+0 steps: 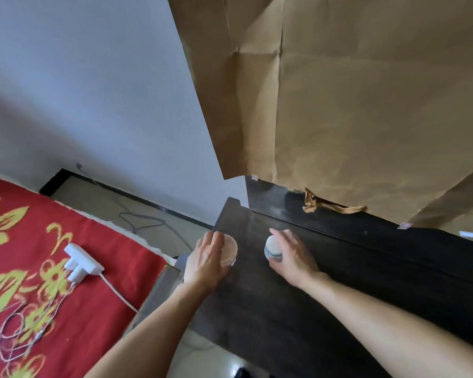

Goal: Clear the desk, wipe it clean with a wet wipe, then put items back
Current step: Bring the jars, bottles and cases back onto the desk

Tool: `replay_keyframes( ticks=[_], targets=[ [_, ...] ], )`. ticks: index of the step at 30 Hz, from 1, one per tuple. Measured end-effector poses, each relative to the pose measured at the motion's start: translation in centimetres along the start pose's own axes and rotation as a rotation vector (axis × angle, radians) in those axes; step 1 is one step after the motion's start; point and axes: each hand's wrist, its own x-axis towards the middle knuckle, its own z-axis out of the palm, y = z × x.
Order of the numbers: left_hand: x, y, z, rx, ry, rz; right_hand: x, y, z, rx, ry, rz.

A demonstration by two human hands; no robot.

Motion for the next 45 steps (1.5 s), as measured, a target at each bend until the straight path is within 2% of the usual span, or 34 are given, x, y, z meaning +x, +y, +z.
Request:
replay_keyframes(
  ticks=[6,11,15,20,22,24,26,27,30,34,40,45],
  targets=[
    [7.8,-2.3,1.7,0.038,-0.094,0.096,4.8,-1.6,2.2,-0.066,0.034,0.114],
    [12.7,-2.7,3.5,0.012,-0.156,0.205,6.6,-1.6,4.0,-0.058,0.134,0.212],
    [14.7,-2.7,4.4,-0.026,-0.191,0.301,8.2,-2.2,4.7,-0.016,0.232,0.294],
    [15.6,-3.3,4.6,-0.078,-0.247,0.425,8.0,-2.7,5.4,0.035,0.243,0.296],
    [15.4,-3.2,4.1,-0.045,-0.226,0.469,7.3,-2.7,5.0,0.03,0.245,0.3],
    [14.8,-2.6,3.4,-0.022,-0.114,0.515,5.9,-2.2,4.0,0.02,0.274,0.32],
    [13.6,-1.1,2.5,-0.011,-0.016,0.559,3.5,-1.4,2.7,0.004,0.305,0.365],
    [12.9,-0.1,2.2,-0.019,-0.019,0.564,2.0,-0.7,2.1,-0.003,0.305,0.399],
    [10.2,3.5,1.8,-0.037,-0.113,0.62,-3.9,2.0,0.6,-0.03,0.274,0.529],
    [5.3,9.8,2.4,-0.029,-0.198,0.764,-13.6,5.7,-1.0,-0.054,0.348,0.679],
    [-5.8,20.5,4.9,-0.031,-0.268,0.84,-29.0,10.2,-3.8,-0.031,0.438,0.784],
    [-14.8,29.6,8.3,-0.058,-0.28,0.993,-40.7,13.6,-7.1,-0.046,0.5,0.859]
  ],
)
